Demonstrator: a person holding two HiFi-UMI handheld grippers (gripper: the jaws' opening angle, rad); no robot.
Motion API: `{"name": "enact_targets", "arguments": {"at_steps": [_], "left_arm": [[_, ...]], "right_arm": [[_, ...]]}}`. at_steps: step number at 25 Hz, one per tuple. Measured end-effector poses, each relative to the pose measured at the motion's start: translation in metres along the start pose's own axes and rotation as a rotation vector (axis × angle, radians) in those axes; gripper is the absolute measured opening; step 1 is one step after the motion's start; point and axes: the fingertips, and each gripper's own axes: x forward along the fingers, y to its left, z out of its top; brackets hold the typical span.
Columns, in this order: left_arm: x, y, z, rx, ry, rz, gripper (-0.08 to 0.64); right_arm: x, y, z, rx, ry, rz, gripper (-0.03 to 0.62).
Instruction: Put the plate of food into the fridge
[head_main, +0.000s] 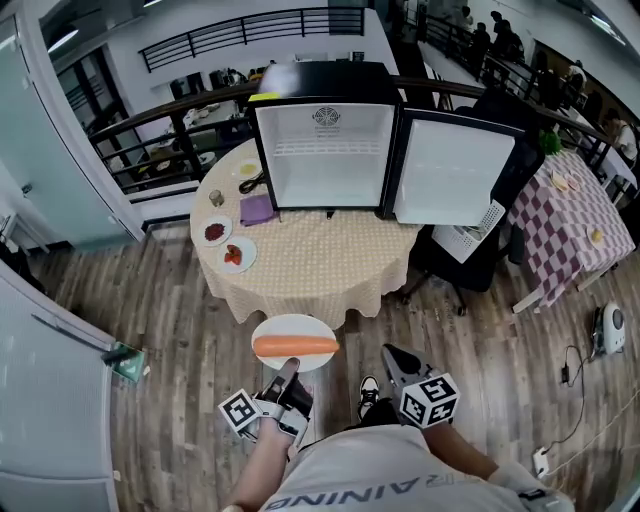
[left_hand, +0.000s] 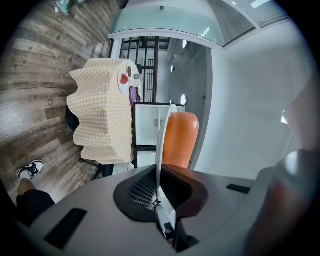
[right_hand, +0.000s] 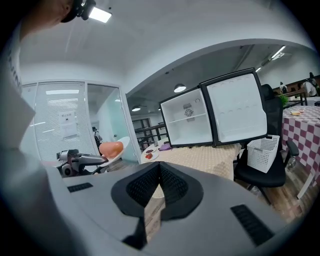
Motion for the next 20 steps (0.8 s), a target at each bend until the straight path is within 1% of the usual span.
{"name": "enact_targets", "arguments": {"at_steps": [3, 7, 13, 20], "left_arm": [[0.039, -0.005, 0.005, 0.015, 0.008, -0.006, 0.025], [0.087, -0.008, 0.007, -0.001, 0.0, -0.018, 0.025], [0.147, -0.004, 0.005, 0.006, 0.012, -0.007, 0.025], [0.198, 0.005, 0.012, -0.003, 0.01, 0.001, 0.025]], "right_arm": [[0.016, -0.027, 0.018, -0.002, -0.004, 0.003, 0.02], [0.034, -0.063, 0.035, 0.002, 0.005, 0.005, 0.02], [0.06, -0.113, 0.063, 0.001, -0.013, 0.015, 0.02], [0.085, -0.159, 0.07, 0.02, 0.0, 0.006, 0.02]]}}
